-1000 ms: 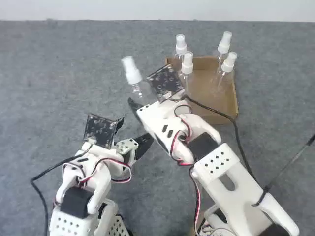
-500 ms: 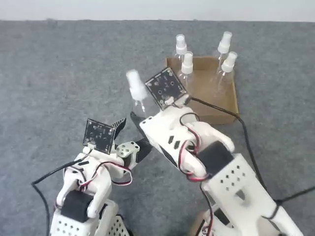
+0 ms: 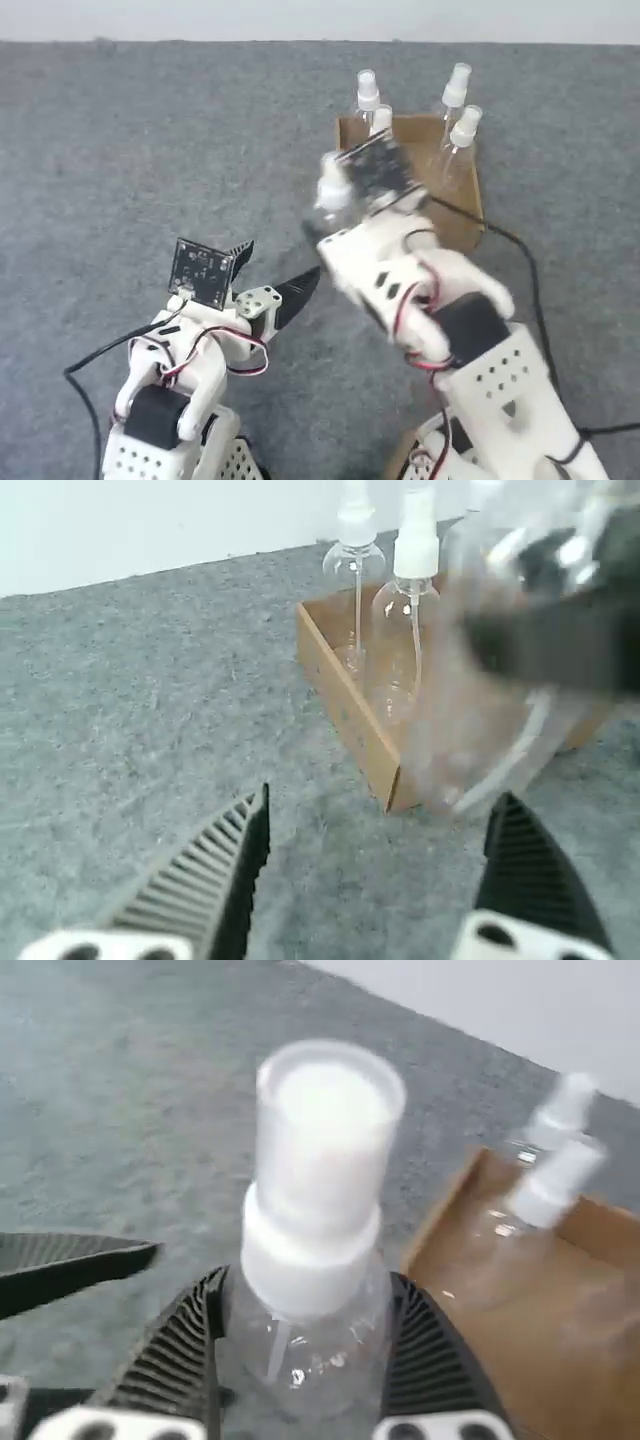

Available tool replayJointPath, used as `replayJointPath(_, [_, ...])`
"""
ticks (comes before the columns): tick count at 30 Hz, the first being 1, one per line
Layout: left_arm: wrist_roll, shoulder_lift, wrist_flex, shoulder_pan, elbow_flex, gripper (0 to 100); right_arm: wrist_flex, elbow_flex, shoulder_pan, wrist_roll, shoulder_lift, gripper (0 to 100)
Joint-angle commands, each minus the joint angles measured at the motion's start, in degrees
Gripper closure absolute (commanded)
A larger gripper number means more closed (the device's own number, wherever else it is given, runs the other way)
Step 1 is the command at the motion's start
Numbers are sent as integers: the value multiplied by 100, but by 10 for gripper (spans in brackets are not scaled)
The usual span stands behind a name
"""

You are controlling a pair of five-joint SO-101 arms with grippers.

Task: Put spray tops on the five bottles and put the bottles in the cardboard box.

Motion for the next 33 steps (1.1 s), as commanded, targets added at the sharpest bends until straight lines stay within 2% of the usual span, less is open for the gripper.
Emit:
replayJointPath(1, [44,-70,-176,44,-57,682,40,-422,1103,369,-180,992])
replayJointPath(5, [44,-70,-185,35,-57,682,-4,-413,1824,501,-171,992])
replayJointPath(9, [70,-70,-185,-9,-57,684,-286,-316,2141,457,-48,992])
replayJointPath(14, [79,-70,-158,-9,-48,700,-1147,-105,2316,448,681,992])
replayJointPath(24, [35,-70,-273,-9,40,907,-2229,-88,2413,431,2202,992])
replayJointPath(28, [35,-70,-273,-9,48,922,-2413,-88,2378,387,2545,992])
replayJointPath(33, [35,-70,-360,-9,101,921,-2695,0,2404,-299,2923,992])
